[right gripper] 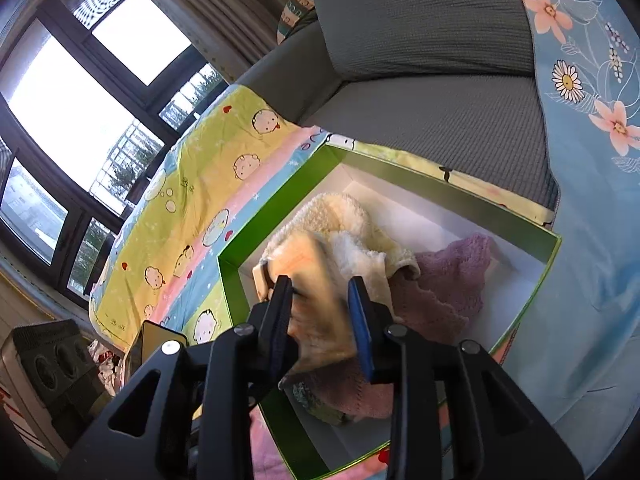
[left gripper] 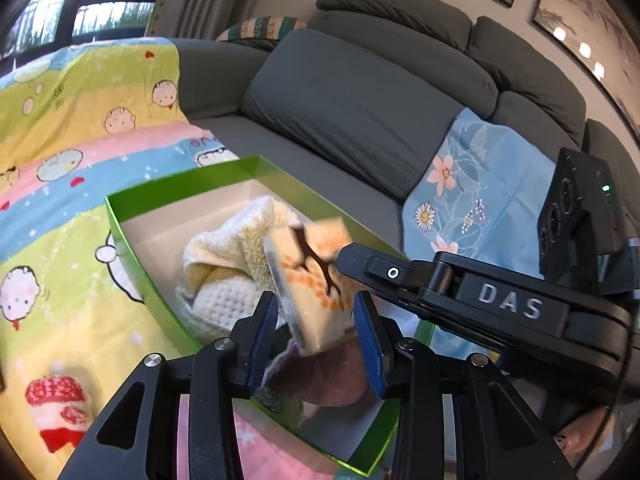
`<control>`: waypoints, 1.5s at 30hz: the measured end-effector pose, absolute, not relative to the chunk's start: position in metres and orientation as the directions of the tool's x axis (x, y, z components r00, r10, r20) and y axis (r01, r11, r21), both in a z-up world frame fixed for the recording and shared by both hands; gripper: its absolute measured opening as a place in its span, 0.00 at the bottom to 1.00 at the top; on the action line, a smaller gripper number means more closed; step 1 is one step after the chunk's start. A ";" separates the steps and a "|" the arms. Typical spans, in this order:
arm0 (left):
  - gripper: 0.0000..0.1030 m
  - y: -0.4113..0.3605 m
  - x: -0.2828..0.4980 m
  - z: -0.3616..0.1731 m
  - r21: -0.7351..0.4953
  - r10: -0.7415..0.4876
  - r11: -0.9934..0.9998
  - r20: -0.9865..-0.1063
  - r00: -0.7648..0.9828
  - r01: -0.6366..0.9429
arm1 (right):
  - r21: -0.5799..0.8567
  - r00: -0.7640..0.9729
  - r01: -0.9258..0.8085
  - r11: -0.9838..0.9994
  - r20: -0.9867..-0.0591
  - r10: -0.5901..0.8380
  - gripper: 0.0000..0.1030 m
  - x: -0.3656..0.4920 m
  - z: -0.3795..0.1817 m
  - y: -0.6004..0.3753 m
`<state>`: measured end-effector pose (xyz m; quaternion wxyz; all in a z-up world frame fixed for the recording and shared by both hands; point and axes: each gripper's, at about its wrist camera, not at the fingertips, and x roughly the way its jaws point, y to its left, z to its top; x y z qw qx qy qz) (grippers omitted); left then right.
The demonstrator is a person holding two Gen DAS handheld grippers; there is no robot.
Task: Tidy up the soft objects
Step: 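Carry the juice carton with the right gripper into the green box, then open the right gripper to drop the carton and withdraw, then move the right tool to the red-white knit cup and grasp it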
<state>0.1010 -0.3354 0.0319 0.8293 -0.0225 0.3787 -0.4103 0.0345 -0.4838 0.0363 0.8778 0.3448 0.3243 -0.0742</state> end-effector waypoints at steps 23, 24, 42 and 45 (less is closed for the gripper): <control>0.75 -0.202 0.102 0.023 -0.337 -0.516 0.852 -0.673 0.530 0.401 | 0.563 0.831 0.234 0.793 -0.539 0.137 0.85 0.036 0.061 -0.452; 0.75 -0.200 0.101 0.020 -0.335 -0.509 0.856 -0.680 0.528 0.393 | 0.564 0.832 0.232 0.793 -0.538 0.139 0.85 0.036 0.061 -0.452; 0.75 -0.195 0.116 -0.029 -0.322 -0.430 0.900 -0.767 0.476 0.293 | 0.642 0.794 0.098 0.761 -0.511 0.328 0.89 0.044 0.061 -0.437; 0.75 -0.194 0.117 -0.030 -0.329 -0.434 0.899 -0.757 0.490 0.287 | 0.623 0.787 0.018 0.782 -0.491 0.374 0.89 0.048 0.068 -0.417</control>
